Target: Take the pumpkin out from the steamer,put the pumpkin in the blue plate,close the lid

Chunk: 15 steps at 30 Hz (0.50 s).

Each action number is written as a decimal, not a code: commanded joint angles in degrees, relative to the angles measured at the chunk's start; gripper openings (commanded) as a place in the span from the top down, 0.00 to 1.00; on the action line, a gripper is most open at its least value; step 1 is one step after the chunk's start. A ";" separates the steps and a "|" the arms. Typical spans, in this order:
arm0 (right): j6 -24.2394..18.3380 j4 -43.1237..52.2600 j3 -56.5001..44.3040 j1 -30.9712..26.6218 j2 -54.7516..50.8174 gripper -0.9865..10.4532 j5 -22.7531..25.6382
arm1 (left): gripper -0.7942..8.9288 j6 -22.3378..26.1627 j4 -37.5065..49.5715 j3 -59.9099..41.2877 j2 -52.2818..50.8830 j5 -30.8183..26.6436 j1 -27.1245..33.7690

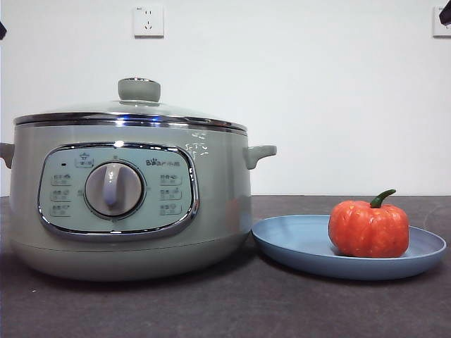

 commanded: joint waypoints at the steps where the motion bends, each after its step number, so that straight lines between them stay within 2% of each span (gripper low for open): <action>1: 0.52 0.33 -0.37 0.04 -0.09 0.93 0.13 | 0.92 -0.35 0.24 -0.15 -0.09 -0.07 -0.17; 9: 0.52 0.33 -0.37 0.04 -0.09 0.93 0.15 | 0.92 -0.07 -0.70 -0.15 -1.14 -0.11 -0.02; 11: 0.52 0.26 -0.37 0.04 -0.09 0.93 0.13 | 0.92 2.60 -2.69 -0.20 -4.42 -0.42 2.08; 15: 0.52 -0.22 -0.37 0.02 -0.09 0.93 0.33 | 0.92 3.08 -3.23 -1.46 -11.63 5.38 10.14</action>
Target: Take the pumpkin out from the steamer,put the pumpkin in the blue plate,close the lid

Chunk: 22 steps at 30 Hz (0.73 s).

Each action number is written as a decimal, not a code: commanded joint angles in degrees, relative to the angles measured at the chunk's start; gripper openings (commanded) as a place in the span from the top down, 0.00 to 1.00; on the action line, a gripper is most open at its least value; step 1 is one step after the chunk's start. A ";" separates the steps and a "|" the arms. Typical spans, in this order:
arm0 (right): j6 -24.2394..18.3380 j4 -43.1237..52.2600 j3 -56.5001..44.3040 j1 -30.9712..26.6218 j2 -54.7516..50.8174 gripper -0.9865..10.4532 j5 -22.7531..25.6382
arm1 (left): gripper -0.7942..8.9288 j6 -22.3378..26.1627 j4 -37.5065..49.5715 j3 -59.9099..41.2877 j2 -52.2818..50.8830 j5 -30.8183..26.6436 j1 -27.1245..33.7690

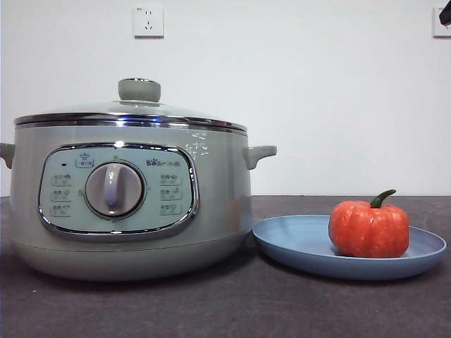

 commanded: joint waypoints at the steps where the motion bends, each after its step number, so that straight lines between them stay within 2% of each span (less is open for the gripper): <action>1: 0.52 -0.42 -0.37 0.04 -0.09 0.93 0.28 | 0.92 1.27 2.23 -2.36 -5.79 3.89 7.19; 7: 0.52 -2.14 -0.37 0.04 -0.09 0.93 0.09 | 0.92 1.22 14.73 -13.33 -14.05 4.07 21.90; 10: 0.52 -2.58 -0.37 0.04 -0.09 0.93 0.22 | 0.92 0.98 17.55 -18.99 -16.74 6.97 27.02; 15: 0.52 -2.60 -0.37 0.04 -0.09 0.93 0.11 | 0.92 0.61 21.46 -27.45 -18.91 9.66 30.88; 19: 0.52 -2.58 -0.37 0.04 -0.09 0.93 0.20 | 0.92 -0.81 25.38 -33.27 -19.85 9.86 31.43; 22: 0.52 -2.58 -0.37 0.04 -0.09 0.93 0.15 | 0.92 -2.01 24.92 -35.32 -20.20 9.84 31.43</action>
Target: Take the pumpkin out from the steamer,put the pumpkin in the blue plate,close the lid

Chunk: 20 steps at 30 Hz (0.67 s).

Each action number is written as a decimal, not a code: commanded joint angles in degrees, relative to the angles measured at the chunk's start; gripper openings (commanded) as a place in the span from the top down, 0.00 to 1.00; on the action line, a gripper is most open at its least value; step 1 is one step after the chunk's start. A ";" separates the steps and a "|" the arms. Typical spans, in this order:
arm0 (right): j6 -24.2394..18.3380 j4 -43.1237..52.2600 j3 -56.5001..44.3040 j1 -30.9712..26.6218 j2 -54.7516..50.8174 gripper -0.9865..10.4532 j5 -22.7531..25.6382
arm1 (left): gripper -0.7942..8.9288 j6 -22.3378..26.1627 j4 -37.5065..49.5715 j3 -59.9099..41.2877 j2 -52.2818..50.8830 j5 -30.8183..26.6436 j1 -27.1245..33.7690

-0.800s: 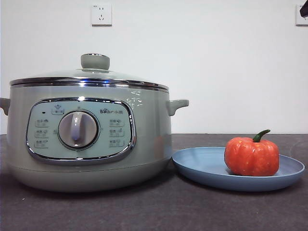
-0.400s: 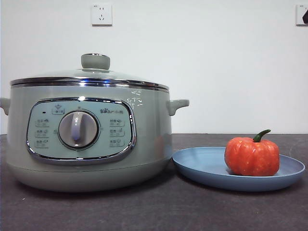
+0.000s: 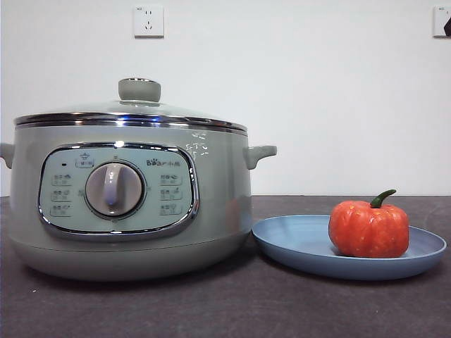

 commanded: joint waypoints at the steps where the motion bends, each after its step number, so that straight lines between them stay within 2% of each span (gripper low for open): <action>1: 0.52 0.37 -0.37 0.04 -0.09 0.93 0.17 | 0.92 -1.57 -1.11 -1.18 -0.46 -0.04 0.24; 20: 0.52 0.37 -0.37 0.04 -0.09 0.93 0.17 | 0.92 -1.55 -2.54 -1.18 -0.39 -0.26 0.24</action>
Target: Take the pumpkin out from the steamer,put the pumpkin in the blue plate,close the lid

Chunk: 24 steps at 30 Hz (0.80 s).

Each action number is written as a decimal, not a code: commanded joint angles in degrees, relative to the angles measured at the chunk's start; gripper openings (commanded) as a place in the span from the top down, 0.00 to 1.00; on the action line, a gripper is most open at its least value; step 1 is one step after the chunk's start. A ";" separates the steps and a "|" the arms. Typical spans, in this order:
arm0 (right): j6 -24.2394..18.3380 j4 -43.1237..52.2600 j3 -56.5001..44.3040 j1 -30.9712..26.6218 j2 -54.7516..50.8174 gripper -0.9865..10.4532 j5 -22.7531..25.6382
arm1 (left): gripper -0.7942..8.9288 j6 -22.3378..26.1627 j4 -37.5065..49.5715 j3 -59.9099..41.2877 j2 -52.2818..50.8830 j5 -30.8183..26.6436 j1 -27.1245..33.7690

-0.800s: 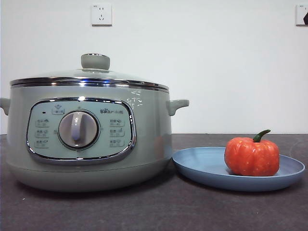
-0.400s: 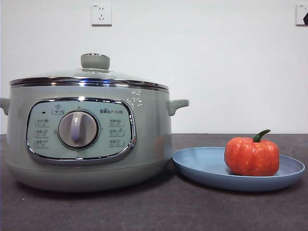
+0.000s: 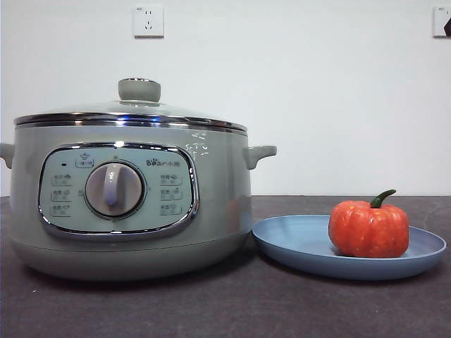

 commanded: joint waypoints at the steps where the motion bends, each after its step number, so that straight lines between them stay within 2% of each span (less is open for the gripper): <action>1: 0.52 0.37 -0.37 0.04 -0.09 0.93 0.17 | 0.92 -0.55 0.09 -0.90 -0.15 -0.22 0.24; 13: 0.44 -1.14 -0.35 0.04 -0.09 0.93 0.22 | 0.92 -0.55 0.09 -0.90 -0.15 -0.22 0.24; 17: -5.31 -2.58 -0.61 -0.52 -1.79 0.93 0.90 | 0.92 -0.55 0.09 -0.90 -0.15 -0.22 0.24; 20: -10.54 -1.31 -2.12 -3.65 -4.98 0.93 1.11 | 0.92 -0.55 0.09 -0.90 -0.15 -0.20 0.24; 24: -10.99 2.97 -7.54 -11.67 -11.37 0.93 -5.33 | 0.92 -0.55 0.09 -0.90 -0.15 -0.20 0.24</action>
